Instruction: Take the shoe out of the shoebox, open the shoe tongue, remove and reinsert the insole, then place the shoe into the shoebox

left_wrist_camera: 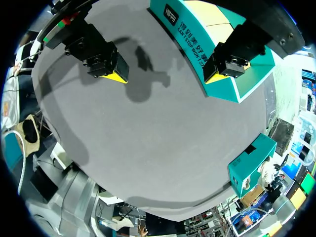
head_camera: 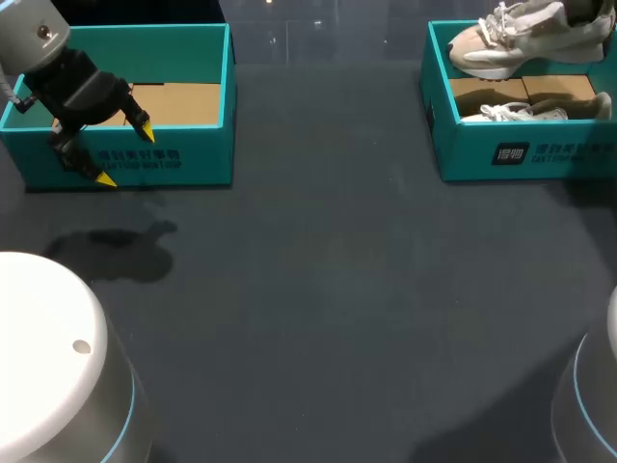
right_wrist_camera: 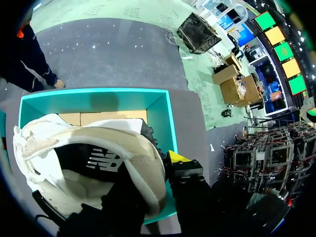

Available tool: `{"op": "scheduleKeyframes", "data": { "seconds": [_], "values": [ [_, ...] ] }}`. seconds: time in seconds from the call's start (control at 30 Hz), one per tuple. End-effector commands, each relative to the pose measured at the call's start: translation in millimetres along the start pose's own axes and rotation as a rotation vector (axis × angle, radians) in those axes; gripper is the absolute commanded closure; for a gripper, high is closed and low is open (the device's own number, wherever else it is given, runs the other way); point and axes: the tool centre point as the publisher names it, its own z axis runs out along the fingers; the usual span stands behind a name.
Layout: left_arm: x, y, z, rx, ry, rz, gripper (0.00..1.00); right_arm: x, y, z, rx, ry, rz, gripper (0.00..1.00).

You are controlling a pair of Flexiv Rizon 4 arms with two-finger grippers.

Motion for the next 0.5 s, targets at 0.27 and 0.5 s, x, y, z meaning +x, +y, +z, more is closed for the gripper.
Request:
{"op": "scheduleKeyframes", "data": {
  "seconds": [0.27,0.5],
  "values": [
    [0.6,-0.2,-0.2,-0.002,0.0,0.001,0.0,0.0,-0.1,13.9,0.038,-0.004,0.018,1.0],
    [0.6,-0.2,-0.2,-0.002,0.0,0.001,0.0,-2.8,8.3,23.3,0.05,0.002,0.022,1.0]
  ]
}}
